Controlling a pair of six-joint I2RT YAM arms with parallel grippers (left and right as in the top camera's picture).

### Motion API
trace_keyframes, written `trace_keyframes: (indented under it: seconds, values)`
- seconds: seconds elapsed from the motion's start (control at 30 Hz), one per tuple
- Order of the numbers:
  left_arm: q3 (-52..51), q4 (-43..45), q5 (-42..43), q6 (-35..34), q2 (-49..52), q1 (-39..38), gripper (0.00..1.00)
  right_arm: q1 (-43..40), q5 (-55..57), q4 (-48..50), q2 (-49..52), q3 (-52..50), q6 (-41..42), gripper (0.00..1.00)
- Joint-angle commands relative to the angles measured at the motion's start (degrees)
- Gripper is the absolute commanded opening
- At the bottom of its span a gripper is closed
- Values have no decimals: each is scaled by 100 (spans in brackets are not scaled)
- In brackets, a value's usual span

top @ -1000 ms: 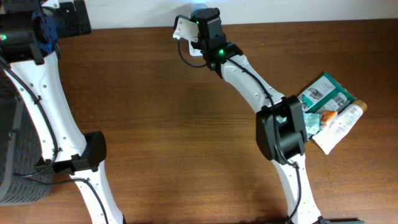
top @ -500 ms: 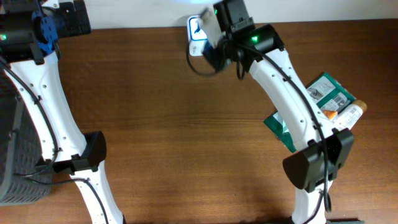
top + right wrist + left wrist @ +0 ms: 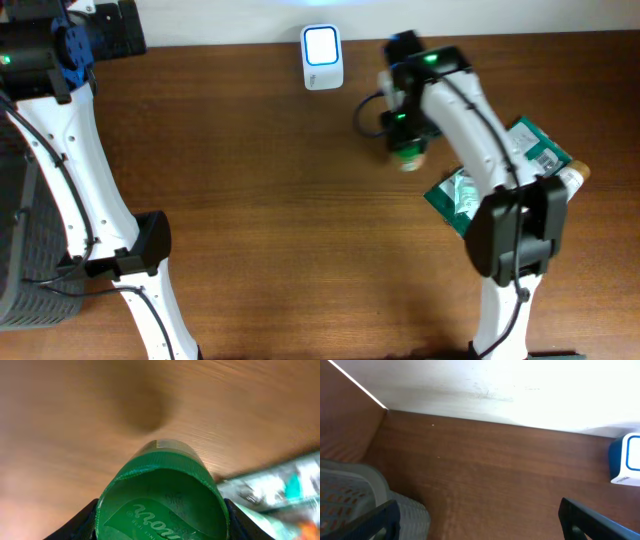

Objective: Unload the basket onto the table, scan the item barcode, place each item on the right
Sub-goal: 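Carry the jar right and set it down beside the pile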

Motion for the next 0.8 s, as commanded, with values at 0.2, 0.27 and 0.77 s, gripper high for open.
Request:
trace_keyframes:
  seconds: [0.2,0.27,0.77]
  values:
    - [-13,-9,-42,-57,28,15,99,-1554,-308,1226,4,-955,1578,49]
    - [-13,-9,-44,-57,28,15,99,-1606,-308,1565,4,-1217,1578,57]
    - [-13,-9,-42,-57,28,15,99,-1473,-415,-498,-1069,638,1117,98]
